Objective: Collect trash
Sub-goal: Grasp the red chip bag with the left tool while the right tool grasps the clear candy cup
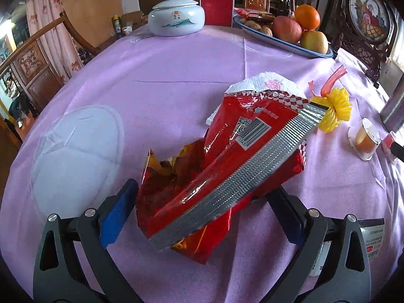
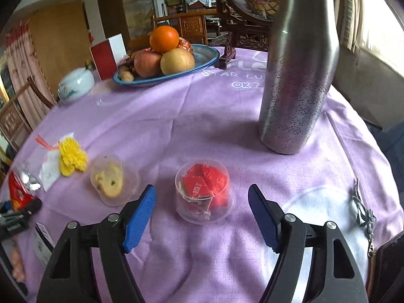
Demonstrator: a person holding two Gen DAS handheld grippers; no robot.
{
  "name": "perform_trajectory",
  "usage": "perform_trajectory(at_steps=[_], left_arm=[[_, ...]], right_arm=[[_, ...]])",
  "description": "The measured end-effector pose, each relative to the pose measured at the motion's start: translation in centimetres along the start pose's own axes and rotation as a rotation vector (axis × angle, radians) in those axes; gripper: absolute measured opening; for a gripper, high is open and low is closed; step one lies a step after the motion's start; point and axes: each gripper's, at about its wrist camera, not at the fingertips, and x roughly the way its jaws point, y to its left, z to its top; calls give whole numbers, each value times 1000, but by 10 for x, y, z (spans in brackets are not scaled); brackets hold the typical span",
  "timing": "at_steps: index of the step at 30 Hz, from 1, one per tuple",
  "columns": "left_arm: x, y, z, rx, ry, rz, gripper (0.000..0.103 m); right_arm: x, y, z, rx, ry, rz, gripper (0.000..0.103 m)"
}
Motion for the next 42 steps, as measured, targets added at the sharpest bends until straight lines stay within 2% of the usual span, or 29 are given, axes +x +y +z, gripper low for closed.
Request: perform_trajectory(at_steps=[3, 5, 6, 7, 15, 20, 27, 34, 42], left_arm=[[-1, 0, 0, -3, -1, -3, 97], [-2, 1, 0, -9, -2, -9, 97], [-3, 2, 0, -16, -4, -15, 97], [-3, 3, 1, -20, -5, -19, 97], [-13, 16, 4, -90, -62, -72, 96], [-19, 15, 5, -89, -99, -84, 85], [-25, 19, 7, -102, -130, -68, 85], [-17, 33, 8, -176, -90, -98, 85], [-9, 30, 9, -165, -48, -83, 89]], right_arm=[[5, -1, -1, 2, 13, -8, 74], [8, -1, -1, 1, 25, -10, 70], [11, -1, -2, -2, 37, -7, 61], [12, -1, -2, 1, 47, 2, 57], [-27, 5, 3, 39, -62, 125, 56], [-33, 15, 0, 14, -60, 152, 56], [-33, 19, -3, 0, -48, 165, 57], [-28, 30, -8, -35, -24, 160, 57], [-24, 37, -10, -57, -1, 156, 57]])
